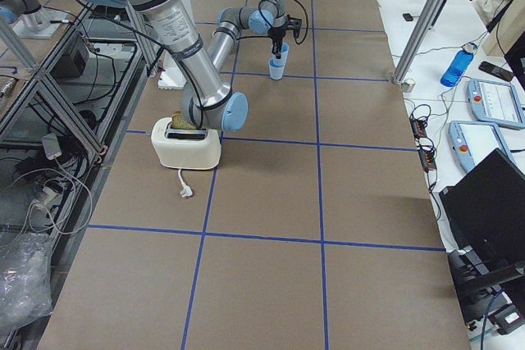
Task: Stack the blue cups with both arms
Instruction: 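Open the right gripper and lift it away from the stacked cups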
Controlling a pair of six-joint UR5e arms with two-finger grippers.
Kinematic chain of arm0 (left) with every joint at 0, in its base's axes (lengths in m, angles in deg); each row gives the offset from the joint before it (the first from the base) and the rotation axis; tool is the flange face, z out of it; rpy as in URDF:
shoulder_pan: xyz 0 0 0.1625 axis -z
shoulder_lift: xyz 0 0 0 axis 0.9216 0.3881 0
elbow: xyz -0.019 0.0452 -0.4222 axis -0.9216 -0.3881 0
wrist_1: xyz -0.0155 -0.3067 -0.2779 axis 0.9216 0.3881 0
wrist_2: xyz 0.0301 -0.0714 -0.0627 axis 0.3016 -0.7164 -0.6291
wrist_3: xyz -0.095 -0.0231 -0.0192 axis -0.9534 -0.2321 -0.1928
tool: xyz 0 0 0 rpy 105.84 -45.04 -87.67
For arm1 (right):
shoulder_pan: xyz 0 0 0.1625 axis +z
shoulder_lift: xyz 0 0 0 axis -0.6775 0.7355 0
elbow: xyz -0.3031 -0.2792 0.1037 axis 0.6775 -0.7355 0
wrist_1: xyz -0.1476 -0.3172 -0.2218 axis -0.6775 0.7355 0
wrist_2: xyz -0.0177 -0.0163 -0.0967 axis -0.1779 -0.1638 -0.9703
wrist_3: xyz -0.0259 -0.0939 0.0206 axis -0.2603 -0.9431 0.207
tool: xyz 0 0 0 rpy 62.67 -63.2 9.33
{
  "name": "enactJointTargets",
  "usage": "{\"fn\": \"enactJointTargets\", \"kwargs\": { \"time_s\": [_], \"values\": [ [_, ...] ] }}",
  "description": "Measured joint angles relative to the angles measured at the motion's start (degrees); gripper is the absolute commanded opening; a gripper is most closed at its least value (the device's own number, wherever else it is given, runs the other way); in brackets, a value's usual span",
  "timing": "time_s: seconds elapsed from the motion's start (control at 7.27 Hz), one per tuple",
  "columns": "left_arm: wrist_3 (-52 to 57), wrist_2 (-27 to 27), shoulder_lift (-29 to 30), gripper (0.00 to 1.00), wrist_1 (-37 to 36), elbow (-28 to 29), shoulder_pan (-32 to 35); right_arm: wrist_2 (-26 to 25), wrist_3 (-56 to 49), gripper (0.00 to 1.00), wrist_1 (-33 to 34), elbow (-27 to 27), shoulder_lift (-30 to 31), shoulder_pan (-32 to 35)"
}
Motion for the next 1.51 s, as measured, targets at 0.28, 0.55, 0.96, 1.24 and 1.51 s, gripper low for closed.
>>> {"fn": "enactJointTargets", "kwargs": {
  "time_s": [0.28,0.55,0.96,1.24,1.51],
  "values": [
    [-0.1,0.0,0.0,0.98,0.4,0.1,0.0,-0.1,0.1,0.00,0.0,0.2,0.3,-0.2],
    [-0.1,0.0,0.1,0.98,0.5,0.2,0.0,-0.1,0.1,0.20,0.0,0.5,0.3,-0.2],
    [-0.1,0.0,0.0,0.98,0.5,0.4,0.0,-0.8,0.1,1.00,0.0,0.7,0.2,-0.3],
    [-0.1,0.0,0.0,0.98,0.5,0.4,0.0,-1.6,-0.6,1.00,0.1,2.1,0.6,0.4],
    [0.6,-0.2,-0.3,0.98,0.6,0.6,0.1,1.9,-8.5,1.00,0.2,5.2,4.9,7.4]
  ]
}}
